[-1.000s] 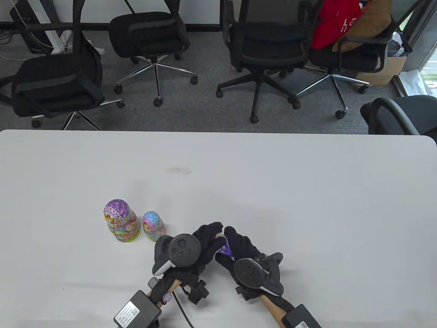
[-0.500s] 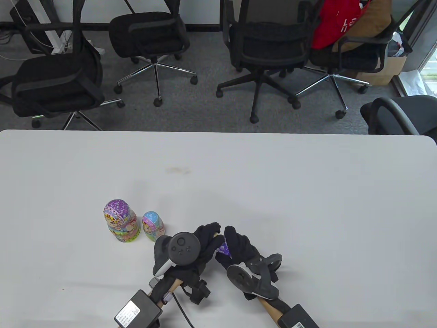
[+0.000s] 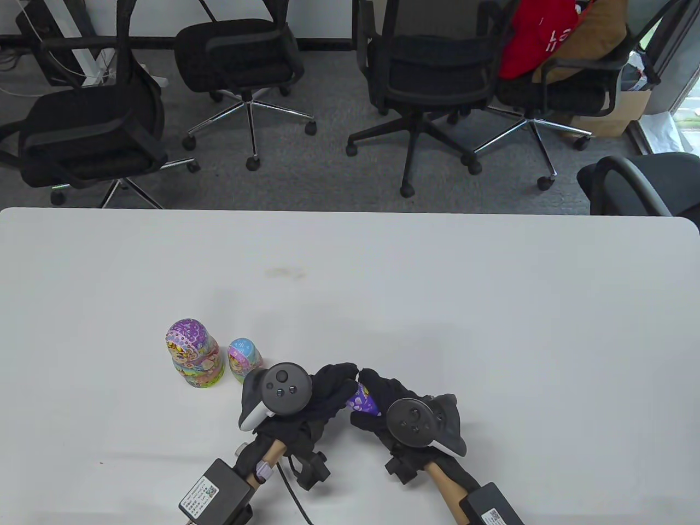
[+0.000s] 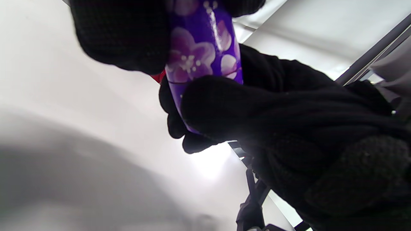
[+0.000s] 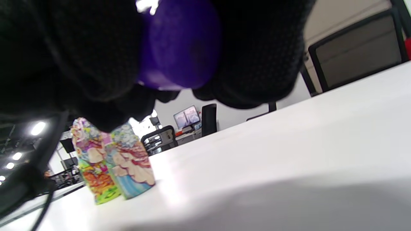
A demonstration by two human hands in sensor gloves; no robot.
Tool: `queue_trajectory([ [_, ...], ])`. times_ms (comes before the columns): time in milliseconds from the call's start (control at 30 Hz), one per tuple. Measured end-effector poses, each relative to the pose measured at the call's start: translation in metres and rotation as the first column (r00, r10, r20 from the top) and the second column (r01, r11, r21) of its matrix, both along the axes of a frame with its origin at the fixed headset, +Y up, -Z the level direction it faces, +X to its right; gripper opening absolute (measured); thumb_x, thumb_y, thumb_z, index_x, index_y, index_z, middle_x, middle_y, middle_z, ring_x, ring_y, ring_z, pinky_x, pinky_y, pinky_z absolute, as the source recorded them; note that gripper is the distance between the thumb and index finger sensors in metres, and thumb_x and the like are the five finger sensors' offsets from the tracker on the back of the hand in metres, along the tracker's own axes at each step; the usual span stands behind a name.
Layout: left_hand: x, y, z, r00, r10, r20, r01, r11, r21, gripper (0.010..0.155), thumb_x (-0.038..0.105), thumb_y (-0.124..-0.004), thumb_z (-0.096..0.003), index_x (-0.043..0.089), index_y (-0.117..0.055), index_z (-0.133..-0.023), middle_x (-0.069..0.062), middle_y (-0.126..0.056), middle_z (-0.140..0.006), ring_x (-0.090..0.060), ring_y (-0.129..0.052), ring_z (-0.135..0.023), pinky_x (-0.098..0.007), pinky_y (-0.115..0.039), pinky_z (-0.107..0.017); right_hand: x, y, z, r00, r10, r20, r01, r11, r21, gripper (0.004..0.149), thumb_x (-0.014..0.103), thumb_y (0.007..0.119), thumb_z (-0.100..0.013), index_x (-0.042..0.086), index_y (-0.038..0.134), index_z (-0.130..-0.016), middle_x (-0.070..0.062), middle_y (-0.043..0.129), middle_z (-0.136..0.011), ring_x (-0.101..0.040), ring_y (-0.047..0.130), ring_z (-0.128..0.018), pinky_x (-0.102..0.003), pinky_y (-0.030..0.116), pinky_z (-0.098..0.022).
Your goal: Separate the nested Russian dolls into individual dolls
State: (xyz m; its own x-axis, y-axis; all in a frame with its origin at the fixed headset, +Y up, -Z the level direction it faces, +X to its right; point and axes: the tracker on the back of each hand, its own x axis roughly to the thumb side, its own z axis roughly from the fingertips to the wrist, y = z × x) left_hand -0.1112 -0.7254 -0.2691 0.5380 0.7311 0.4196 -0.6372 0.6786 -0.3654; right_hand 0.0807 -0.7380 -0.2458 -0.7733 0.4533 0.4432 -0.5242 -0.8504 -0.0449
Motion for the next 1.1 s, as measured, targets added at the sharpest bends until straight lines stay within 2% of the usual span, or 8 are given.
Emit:
queue_trajectory([
  [133, 0.0, 0.0, -0.001, 1.0, -0.013, 0.012, 0.013, 1.0, -0.01, 0.058, 0.033, -0.059, -0.0607, -0.003, -0.069, -0.105, -0.028, -0.083, -0.091, -0.037, -0.093, -0.066, -0.036, -0.094, -0.045, 0.003, -0.003, -0.003, 0.998, -0.053, -0.02, 0.052, 0.998, -0.047, 0.079, 0.04, 0.093, -0.034, -0.005, 0.069, -0.095, -0.018, 0.092, -0.082, -0.033, 0.095, -0.062, -0.036, 0.092, -0.046],
  [267, -0.002, 0.002, 0.002, 1.0, 0.001, -0.007, -0.001, 1.0, 0.024, 0.063, 0.047, -0.068, -0.0559, 0.014, -0.068, -0.11, -0.021, -0.085, -0.093, -0.032, -0.095, -0.065, -0.033, -0.093, -0.039, 0.001, 0.0, -0.001, 0.99, -0.133, -0.041, 0.129, 0.989, -0.076, 0.081, 0.04, 0.092, -0.035, -0.007, 0.066, -0.096, -0.019, 0.09, -0.084, -0.034, 0.094, -0.064, -0.037, 0.092, -0.048],
  [433, 0.002, 0.005, 0.009, 0.991, -0.028, -0.128, 0.05, 0.984, 0.174, 0.058, 0.048, -0.065, -0.0526, 0.008, -0.074, -0.094, -0.023, -0.088, -0.071, -0.014, -0.092, -0.038, -0.021, -0.09, -0.013, -0.014, 0.004, 0.01, 1.0, -0.006, 0.019, 0.004, 0.998, 0.07, 0.08, 0.042, 0.09, -0.035, -0.007, 0.067, -0.095, -0.018, 0.091, -0.084, -0.032, 0.096, -0.064, -0.035, 0.093, -0.048],
  [533, 0.0, 0.008, 0.01, 0.985, -0.025, -0.172, 0.057, 0.982, 0.18, 0.057, 0.047, -0.064, -0.0523, 0.005, -0.075, -0.09, -0.024, -0.088, -0.068, -0.012, -0.09, -0.032, -0.019, -0.086, -0.008, -0.022, 0.006, 0.015, 0.998, 0.023, 0.057, -0.031, 0.99, 0.137, 0.081, 0.043, 0.089, -0.035, -0.007, 0.068, -0.095, -0.018, 0.092, -0.083, -0.031, 0.097, -0.063, -0.035, 0.094, -0.047],
  [800, 0.001, 0.007, 0.013, 0.954, -0.052, -0.296, 0.113, 0.975, 0.192, 0.055, 0.045, -0.062, -0.0539, 0.003, -0.079, -0.085, -0.024, -0.089, -0.062, -0.01, -0.088, -0.026, -0.017, -0.085, -0.002, -0.039, 0.002, 0.024, 0.984, 0.103, 0.143, -0.138, 0.956, 0.259, 0.082, 0.044, 0.09, -0.035, -0.009, 0.068, -0.093, -0.018, 0.093, -0.08, -0.03, 0.099, -0.059, -0.033, 0.095, -0.044],
  [867, -0.003, 0.003, 0.011, 0.935, -0.036, -0.354, 0.085, 0.989, 0.124, 0.055, 0.045, -0.059, -0.0552, 0.002, -0.08, -0.083, -0.023, -0.09, -0.058, -0.008, -0.088, -0.024, -0.015, -0.085, 0.0, -0.046, 0.004, 0.027, 0.94, 0.265, 0.213, -0.329, 0.865, 0.378, 0.081, 0.045, 0.09, -0.035, -0.007, 0.069, -0.092, -0.017, 0.093, -0.08, -0.028, 0.099, -0.058, -0.03, 0.096, -0.043],
  [967, -0.008, 0.005, 0.011, 0.936, -0.003, -0.352, 0.046, 0.992, 0.114, 0.056, 0.046, -0.061, -0.0559, 0.003, -0.081, -0.084, -0.023, -0.091, -0.06, -0.009, -0.088, -0.026, -0.017, -0.086, -0.002, -0.044, 0.003, 0.023, 0.974, 0.147, 0.17, -0.195, 0.931, 0.309, 0.081, 0.045, 0.091, -0.035, -0.006, 0.067, -0.094, -0.016, 0.092, -0.081, -0.028, 0.098, -0.061, -0.032, 0.095, -0.045],
  [1100, -0.007, 0.013, 0.013, 0.946, 0.012, -0.323, 0.046, 0.984, 0.171, 0.06, 0.05, -0.06, -0.0568, 0.003, -0.078, -0.091, -0.022, -0.091, -0.068, -0.011, -0.092, -0.034, -0.021, -0.09, -0.01, -0.035, 0.008, 0.018, 0.979, 0.104, 0.173, -0.152, 0.944, 0.293, 0.082, 0.046, 0.088, -0.036, -0.004, 0.065, -0.096, -0.014, 0.09, -0.084, -0.027, 0.097, -0.064, -0.031, 0.094, -0.048],
])
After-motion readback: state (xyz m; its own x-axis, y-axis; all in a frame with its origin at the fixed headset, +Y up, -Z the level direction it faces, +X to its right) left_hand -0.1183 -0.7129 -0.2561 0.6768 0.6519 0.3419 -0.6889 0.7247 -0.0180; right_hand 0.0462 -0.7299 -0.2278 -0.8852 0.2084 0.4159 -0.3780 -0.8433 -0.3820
